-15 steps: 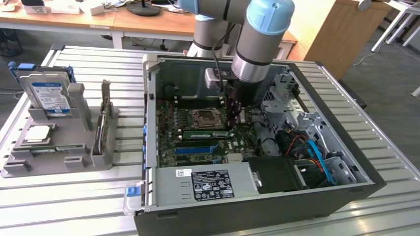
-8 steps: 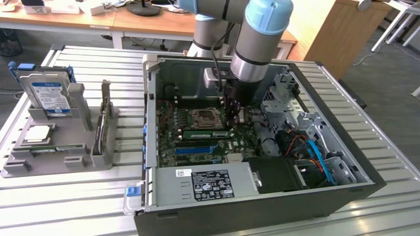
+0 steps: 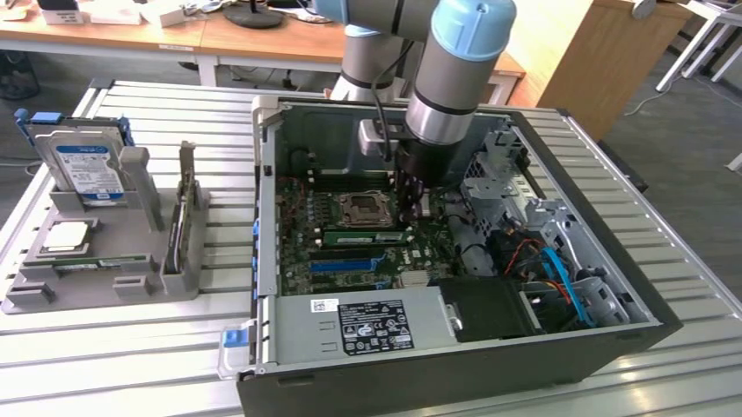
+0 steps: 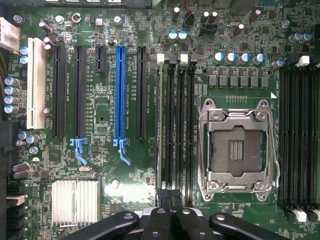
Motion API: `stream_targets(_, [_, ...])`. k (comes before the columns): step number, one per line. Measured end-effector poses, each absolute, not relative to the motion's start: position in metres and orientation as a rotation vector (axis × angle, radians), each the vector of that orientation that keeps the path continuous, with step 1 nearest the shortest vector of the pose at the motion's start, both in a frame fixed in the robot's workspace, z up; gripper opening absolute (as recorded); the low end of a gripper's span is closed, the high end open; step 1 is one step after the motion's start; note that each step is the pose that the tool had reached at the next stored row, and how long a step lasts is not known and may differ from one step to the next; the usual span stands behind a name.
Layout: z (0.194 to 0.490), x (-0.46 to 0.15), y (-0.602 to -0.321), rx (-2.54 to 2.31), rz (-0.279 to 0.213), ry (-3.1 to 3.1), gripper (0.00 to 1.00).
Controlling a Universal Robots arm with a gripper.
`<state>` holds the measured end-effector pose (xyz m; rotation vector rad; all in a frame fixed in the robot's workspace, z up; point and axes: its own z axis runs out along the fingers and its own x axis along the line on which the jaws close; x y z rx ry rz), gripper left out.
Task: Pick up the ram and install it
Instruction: 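Press down the ram until it locks into place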
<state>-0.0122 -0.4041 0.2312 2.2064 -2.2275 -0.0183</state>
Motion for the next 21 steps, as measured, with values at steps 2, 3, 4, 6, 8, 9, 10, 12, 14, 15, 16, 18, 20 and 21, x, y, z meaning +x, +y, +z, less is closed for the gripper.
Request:
stream_targets(2, [0.2312, -0.0126, -0.4040, 2.206, -0.018, -2.227, 0.11])
stream_targets(3, [0.2312, -0.0127, -0.4040, 2.207, -0.018, -2.227, 0.11])
stream_targets(4, [0.2313, -0.0128, -0.4040, 2.207, -0.018, -2.227, 0.11])
stream_targets(6, [0.2313, -0.0129, -0.4039, 2.206, -0.018, -2.227, 0.11])
stream_targets(8, [0.2312, -0.0129, -0.4039, 2.206, -0.018, -2.227, 0.11])
stream_targets(9, [0.2313, -0.0129, -0.4039, 2.206, -0.018, -2.227, 0.11])
stream_targets(10, [0.2318, -0.0129, -0.4039, 2.206, -0.018, -2.227, 0.11])
stream_targets(12, [0.2335, -0.0129, -0.4039, 2.206, -0.018, -2.227, 0.11])
stream_targets(14, [0.2351, -0.0129, -0.4039, 2.206, -0.018, -2.227, 0.11])
stream_targets(15, [0.2355, -0.0129, -0.4039, 2.206, -0.018, -2.228, 0.11])
stream_targets(16, [0.2354, -0.0129, -0.4039, 2.207, -0.019, -2.228, 0.11])
stream_targets(18, [0.2356, -0.0130, -0.4039, 2.206, -0.018, -2.228, 0.11])
stream_targets(20, [0.2356, -0.0130, -0.4039, 2.207, -0.018, -2.227, 0.11])
stream_targets(21, [0.2356, -0.0136, -0.4039, 2.206, -0.018, -2.228, 0.11])
